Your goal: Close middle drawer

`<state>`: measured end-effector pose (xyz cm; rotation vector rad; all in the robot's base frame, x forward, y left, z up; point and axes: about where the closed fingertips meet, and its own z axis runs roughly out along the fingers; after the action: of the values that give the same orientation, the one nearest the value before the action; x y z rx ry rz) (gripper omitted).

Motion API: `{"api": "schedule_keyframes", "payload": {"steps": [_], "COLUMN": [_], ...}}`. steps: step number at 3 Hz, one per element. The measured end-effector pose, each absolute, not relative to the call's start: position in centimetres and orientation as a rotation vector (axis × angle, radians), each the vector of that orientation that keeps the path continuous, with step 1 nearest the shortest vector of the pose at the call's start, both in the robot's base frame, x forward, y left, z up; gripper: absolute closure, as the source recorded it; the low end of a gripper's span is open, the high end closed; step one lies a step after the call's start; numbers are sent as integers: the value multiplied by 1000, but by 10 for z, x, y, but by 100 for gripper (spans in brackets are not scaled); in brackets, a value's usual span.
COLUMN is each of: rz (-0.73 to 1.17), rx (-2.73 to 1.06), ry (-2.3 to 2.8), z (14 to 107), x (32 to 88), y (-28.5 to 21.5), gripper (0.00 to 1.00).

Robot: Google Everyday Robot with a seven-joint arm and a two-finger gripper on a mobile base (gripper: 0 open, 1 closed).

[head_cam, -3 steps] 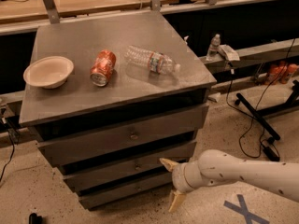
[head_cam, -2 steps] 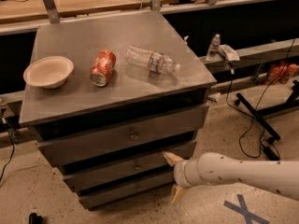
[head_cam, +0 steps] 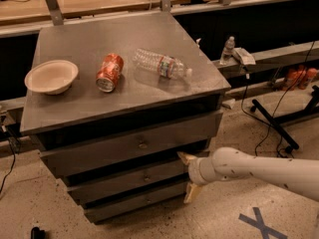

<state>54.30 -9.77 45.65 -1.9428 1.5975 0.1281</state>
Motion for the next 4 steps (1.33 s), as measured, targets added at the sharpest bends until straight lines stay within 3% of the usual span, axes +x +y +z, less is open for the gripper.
{"api": "schedule_keyframes", "payload": {"steps": [2, 4], "rz": [192, 237], "rx": [-1944, -1906], "ry": [1627, 1670], "z": [429, 412], "x": [593, 608], "y": [-100, -101], "gripper": [0, 41]}}
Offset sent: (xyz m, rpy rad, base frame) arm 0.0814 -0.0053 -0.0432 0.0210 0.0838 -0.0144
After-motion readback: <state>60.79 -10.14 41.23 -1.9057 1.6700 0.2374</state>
